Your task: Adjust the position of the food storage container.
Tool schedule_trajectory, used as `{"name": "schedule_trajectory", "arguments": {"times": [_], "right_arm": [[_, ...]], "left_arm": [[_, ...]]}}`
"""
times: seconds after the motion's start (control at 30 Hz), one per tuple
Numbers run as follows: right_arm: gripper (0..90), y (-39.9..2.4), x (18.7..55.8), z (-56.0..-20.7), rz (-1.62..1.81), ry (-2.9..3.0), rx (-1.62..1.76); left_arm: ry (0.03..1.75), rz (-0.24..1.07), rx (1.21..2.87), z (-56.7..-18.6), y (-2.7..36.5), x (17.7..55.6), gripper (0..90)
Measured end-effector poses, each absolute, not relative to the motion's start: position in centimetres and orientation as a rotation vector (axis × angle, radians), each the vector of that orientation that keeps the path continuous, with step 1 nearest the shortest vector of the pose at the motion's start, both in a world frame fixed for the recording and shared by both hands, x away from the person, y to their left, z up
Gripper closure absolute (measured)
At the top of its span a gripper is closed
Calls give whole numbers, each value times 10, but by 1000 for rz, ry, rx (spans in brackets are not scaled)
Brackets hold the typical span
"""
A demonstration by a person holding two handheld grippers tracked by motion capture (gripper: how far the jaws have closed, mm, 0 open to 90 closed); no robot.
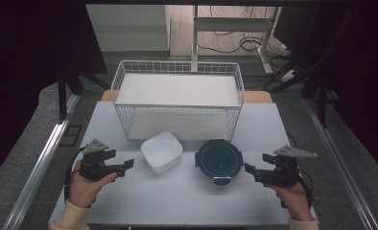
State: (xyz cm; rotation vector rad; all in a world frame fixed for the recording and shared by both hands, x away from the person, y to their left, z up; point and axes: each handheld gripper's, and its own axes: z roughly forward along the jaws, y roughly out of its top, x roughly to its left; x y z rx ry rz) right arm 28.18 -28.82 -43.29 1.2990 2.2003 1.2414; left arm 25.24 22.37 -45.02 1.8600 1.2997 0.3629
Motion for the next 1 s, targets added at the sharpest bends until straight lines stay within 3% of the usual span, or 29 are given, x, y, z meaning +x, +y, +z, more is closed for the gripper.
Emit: {"name": "schedule_trajectory", "arguments": {"times": [1.0], "right_arm": [[262, -287, 293, -441, 1169, 2271, 1334]], "left_arm": [[1294, 329, 1854, -450, 234, 247, 188]]}}
